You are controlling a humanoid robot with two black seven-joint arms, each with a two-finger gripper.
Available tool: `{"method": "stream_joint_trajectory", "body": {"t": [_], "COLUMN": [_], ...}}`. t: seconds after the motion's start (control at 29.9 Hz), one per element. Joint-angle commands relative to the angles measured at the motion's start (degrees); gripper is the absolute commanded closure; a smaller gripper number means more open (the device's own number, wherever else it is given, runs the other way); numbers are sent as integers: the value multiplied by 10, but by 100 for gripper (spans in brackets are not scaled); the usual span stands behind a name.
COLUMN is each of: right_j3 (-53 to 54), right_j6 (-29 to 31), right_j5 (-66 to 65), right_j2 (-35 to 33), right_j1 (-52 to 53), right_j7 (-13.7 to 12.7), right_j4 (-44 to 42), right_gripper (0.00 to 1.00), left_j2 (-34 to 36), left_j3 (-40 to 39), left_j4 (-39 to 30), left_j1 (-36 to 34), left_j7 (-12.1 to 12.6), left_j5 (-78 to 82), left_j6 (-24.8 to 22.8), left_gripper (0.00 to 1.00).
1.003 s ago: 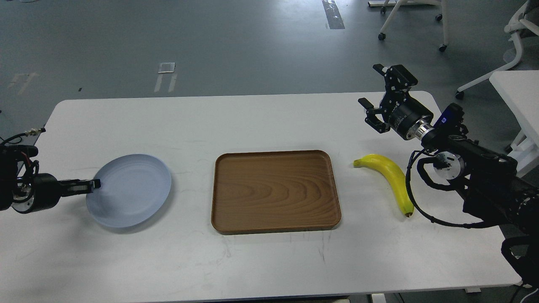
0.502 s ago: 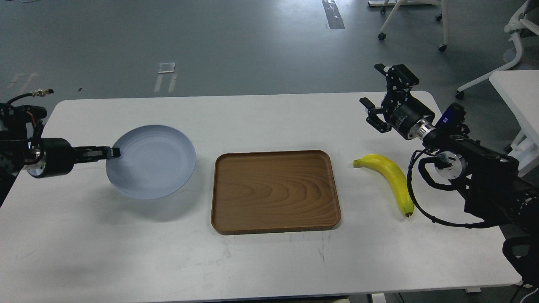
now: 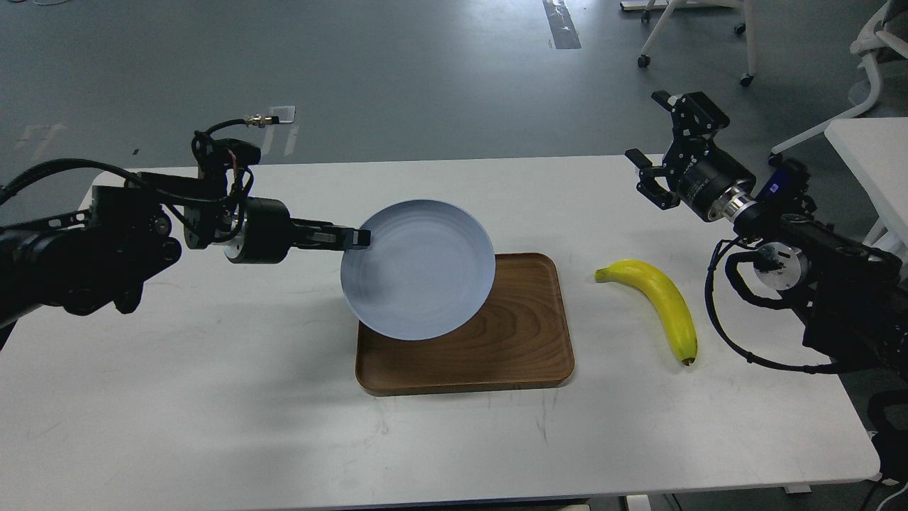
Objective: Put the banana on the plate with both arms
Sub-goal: 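Lift the plate with the left gripper and carry it over the wooden tray, then lower the plate onto the tray, release, and raise the left gripper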
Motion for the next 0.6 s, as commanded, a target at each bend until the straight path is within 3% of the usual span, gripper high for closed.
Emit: {"method": "stream_joint_trajectory", "body": {"t": [0.0,0.23,0.57], "right_j3": [2,5,3], "right_j6": [0,0,0], "right_j5": [0,0,0], "right_j2": [-20,-55,-72], "right_j1": [2,0,-4], "right_j7": [0,0,0], "right_j4": [12,32,44], "right_gripper": [0,0,0], "left_j2": [-42,-125,-173], "left_j3": [22,42,67], "left_j4": [37,115,181], "left_j1": [-3,1,5], "left_j7": [0,0,0], "left_j5": [0,0,-1], "left_j6": [3,7,31], "left_gripper": [100,100,100]}}
